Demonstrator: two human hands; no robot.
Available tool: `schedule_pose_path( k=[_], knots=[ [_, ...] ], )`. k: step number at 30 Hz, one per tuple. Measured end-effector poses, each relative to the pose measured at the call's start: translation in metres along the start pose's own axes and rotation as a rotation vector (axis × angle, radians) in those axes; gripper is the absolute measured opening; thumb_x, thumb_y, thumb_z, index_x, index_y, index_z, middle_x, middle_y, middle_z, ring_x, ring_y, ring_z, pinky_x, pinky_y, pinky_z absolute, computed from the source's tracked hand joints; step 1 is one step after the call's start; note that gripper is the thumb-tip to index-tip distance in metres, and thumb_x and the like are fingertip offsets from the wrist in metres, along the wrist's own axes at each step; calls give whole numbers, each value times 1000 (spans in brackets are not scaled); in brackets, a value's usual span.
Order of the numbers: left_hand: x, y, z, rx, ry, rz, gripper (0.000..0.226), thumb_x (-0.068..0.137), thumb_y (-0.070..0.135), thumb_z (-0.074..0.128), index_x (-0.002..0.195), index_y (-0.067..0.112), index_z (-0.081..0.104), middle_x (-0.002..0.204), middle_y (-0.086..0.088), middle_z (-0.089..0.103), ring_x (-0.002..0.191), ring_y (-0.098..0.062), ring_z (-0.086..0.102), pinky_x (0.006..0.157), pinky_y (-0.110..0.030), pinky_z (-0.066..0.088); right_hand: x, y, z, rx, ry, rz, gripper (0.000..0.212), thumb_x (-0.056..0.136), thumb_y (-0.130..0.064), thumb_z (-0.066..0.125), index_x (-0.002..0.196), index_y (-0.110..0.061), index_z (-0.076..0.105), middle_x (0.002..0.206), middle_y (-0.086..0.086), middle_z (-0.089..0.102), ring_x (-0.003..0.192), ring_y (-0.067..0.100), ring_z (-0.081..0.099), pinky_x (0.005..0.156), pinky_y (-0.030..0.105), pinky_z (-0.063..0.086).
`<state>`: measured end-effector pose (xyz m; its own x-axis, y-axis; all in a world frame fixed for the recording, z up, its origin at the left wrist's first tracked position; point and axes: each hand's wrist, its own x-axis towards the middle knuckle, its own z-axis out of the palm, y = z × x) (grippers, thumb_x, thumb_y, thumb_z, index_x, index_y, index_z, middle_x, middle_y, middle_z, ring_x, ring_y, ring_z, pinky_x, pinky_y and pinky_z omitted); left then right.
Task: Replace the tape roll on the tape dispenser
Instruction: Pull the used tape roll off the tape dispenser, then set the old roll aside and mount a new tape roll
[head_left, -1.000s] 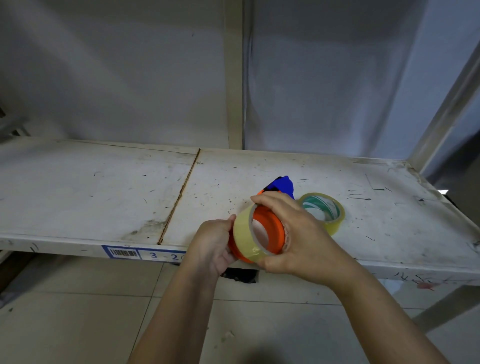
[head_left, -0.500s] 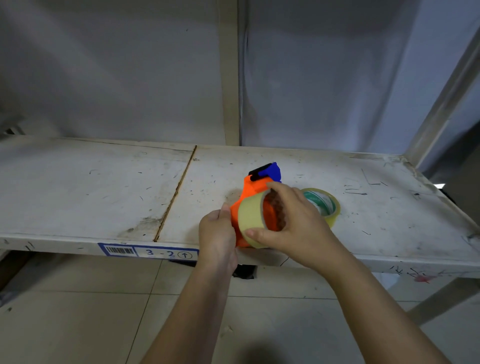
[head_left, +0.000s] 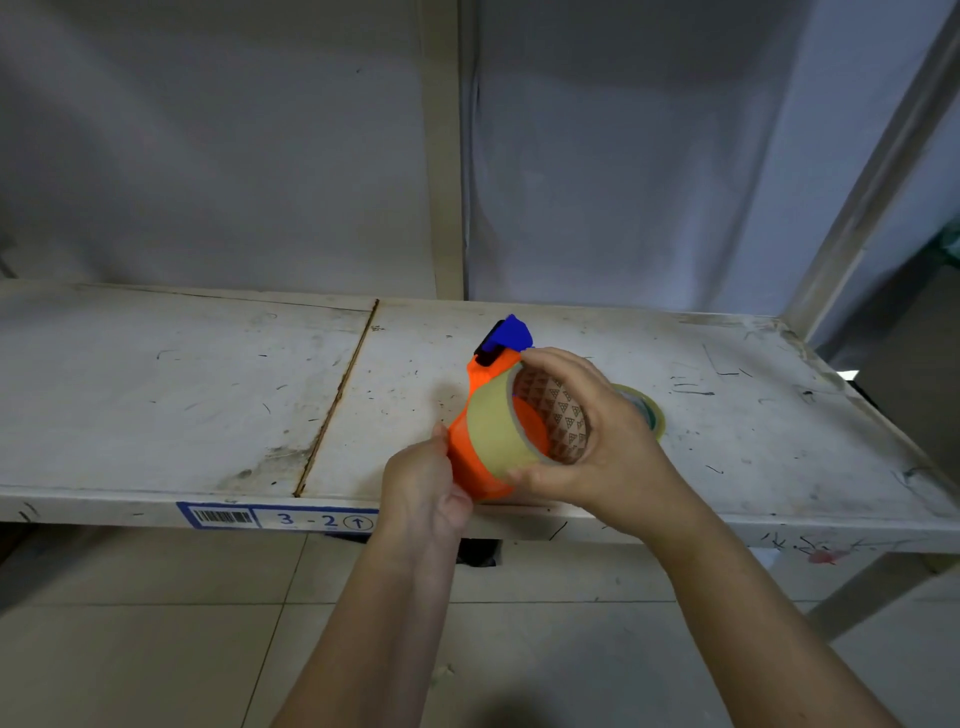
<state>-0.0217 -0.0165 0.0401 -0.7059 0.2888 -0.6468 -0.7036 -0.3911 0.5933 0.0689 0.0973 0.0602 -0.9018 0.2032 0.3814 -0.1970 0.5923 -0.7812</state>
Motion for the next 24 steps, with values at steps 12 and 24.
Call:
schedule_pose_path(
  k=[12, 24],
  knots=[
    [17, -7, -5, 363, 104, 220, 13, 98, 16, 43, 97, 8, 53, 107, -14, 58, 101, -31, 57, 94, -54, 49, -2, 43, -62, -338, 478, 523, 75, 70, -36, 73, 137, -31, 39, 135, 5, 34, 114, 22, 47, 91, 33, 40],
    [25, -23, -4, 1175, 262, 678, 41, 95, 10, 43, 136, 12, 44, 133, -14, 53, 119, -31, 51, 92, -39, 44, -12, 104, -71, -641, 349, 841, 81, 70, -50, 72, 132, -10, 39, 130, 21, 41, 119, 42, 40, 89, 44, 43]
  ],
)
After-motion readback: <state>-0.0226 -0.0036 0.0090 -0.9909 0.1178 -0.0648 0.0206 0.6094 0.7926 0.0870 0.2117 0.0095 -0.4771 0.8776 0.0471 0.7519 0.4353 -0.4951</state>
